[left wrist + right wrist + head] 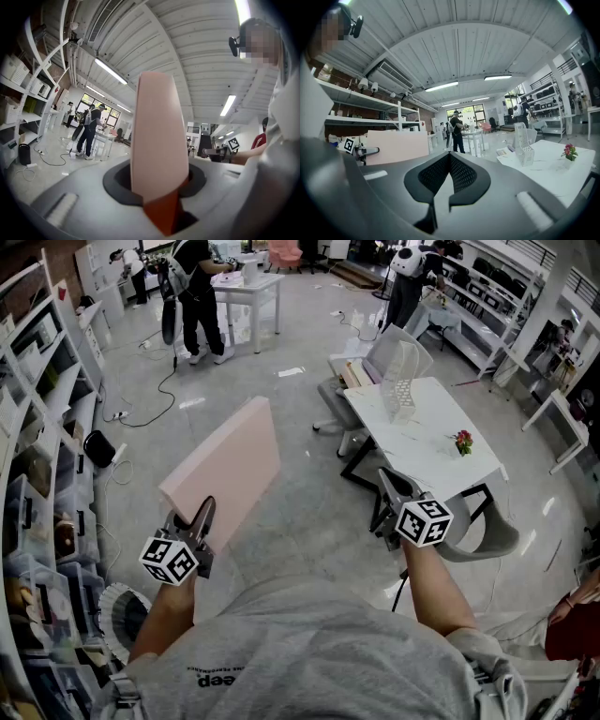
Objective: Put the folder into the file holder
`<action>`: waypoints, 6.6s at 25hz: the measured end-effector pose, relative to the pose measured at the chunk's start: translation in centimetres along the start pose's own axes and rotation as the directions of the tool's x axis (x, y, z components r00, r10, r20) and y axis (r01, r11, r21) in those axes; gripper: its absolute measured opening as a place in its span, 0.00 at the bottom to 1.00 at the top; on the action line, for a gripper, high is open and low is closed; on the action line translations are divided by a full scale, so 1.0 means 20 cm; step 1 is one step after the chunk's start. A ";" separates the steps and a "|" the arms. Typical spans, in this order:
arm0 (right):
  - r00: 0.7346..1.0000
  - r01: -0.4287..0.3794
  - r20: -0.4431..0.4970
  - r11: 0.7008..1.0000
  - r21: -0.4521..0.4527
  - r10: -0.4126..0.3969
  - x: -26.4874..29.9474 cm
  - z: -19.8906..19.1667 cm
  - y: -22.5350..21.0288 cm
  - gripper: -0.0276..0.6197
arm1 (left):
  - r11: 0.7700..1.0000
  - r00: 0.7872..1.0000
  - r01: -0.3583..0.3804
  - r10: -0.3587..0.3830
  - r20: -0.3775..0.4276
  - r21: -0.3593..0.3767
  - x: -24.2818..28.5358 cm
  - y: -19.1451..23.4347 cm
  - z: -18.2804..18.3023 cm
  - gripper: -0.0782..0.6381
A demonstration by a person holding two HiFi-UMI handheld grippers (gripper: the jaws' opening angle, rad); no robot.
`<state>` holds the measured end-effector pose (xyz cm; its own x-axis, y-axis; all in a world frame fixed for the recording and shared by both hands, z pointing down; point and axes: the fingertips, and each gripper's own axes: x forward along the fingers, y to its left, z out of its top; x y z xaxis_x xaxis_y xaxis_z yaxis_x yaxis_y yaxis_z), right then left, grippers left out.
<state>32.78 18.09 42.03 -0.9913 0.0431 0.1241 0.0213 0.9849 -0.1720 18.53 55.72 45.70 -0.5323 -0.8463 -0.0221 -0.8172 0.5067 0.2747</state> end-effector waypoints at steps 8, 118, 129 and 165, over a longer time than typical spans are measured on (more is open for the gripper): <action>1.000 -0.012 0.008 1.000 0.000 0.012 -0.02 0.02 -0.06 0.05 | 1.000 1.000 -0.012 0.012 0.006 0.004 0.03 -0.06 0.01 0.37; 0.841 0.507 0.151 0.854 0.119 -0.520 1.51 0.89 -2.47 0.05 | 0.407 0.492 0.863 -0.812 -0.314 0.298 4.65 0.17 0.88 0.37; 0.663 0.699 0.128 0.671 0.247 -0.738 0.78 0.58 -2.52 0.05 | -0.329 0.053 0.847 -0.729 -0.682 0.417 4.66 -0.86 0.74 0.37; 0.571 0.745 0.130 0.578 0.334 -0.811 0.41 0.42 -2.50 0.05 | -0.880 -0.150 0.471 -0.147 -0.978 0.060 4.44 -1.42 0.22 0.37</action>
<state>22.46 -32.20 43.51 -0.5999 -0.7958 0.0828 -0.7692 0.5452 -0.3333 -6.54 -33.17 31.65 0.4163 -0.1077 0.9028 0.4556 -0.8346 -0.3097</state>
